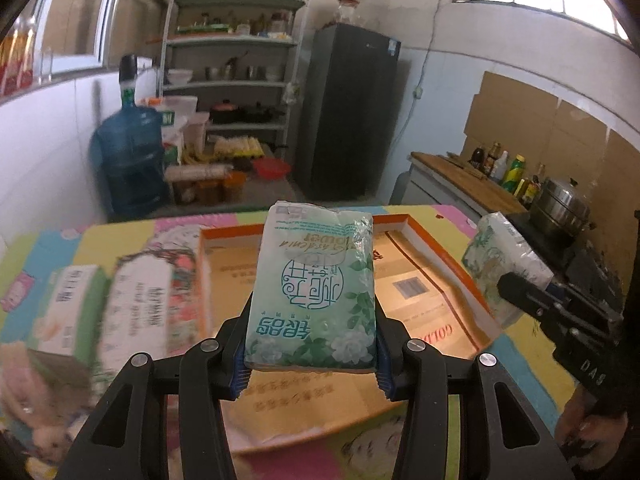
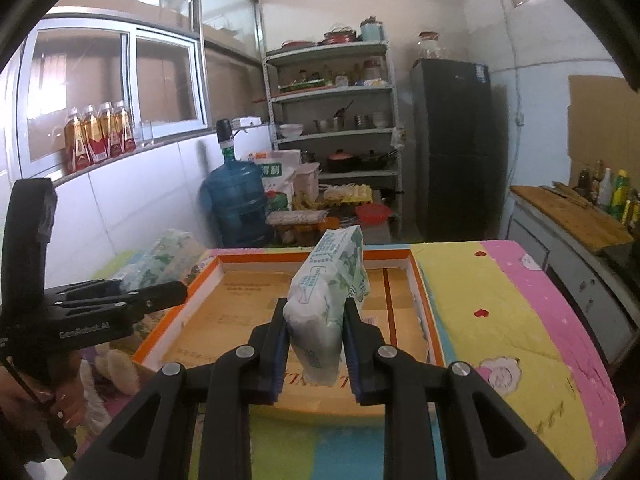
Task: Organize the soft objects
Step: 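Carry both tissue packs over the orange-rimmed box lid, then lower both tissue packs into the box lid and open both grippers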
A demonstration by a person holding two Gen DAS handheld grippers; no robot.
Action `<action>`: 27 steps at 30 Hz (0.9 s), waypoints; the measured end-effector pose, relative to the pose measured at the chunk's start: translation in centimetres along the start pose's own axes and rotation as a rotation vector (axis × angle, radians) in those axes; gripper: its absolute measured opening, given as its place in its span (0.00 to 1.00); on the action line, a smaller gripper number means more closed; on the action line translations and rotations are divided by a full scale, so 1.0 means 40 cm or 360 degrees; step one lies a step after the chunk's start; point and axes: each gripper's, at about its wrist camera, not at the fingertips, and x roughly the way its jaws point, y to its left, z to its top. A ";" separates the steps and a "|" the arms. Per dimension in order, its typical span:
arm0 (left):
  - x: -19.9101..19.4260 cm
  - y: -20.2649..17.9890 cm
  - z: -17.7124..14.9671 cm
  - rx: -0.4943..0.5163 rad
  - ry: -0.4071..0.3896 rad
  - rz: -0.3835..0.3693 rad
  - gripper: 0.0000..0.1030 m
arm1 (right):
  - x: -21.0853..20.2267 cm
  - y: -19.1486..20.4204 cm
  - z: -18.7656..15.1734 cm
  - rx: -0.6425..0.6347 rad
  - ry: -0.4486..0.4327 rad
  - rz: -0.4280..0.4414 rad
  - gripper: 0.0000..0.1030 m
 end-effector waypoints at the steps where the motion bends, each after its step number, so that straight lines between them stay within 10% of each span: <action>1: 0.019 -0.003 0.005 -0.0021 0.0016 0.0003 0.48 | 0.014 -0.010 0.001 0.0000 0.0011 0.0005 0.25; 27: 0.287 -0.015 -0.001 -0.0155 0.0298 0.0048 0.49 | 0.234 -0.111 -0.024 0.0073 0.0278 0.0122 0.25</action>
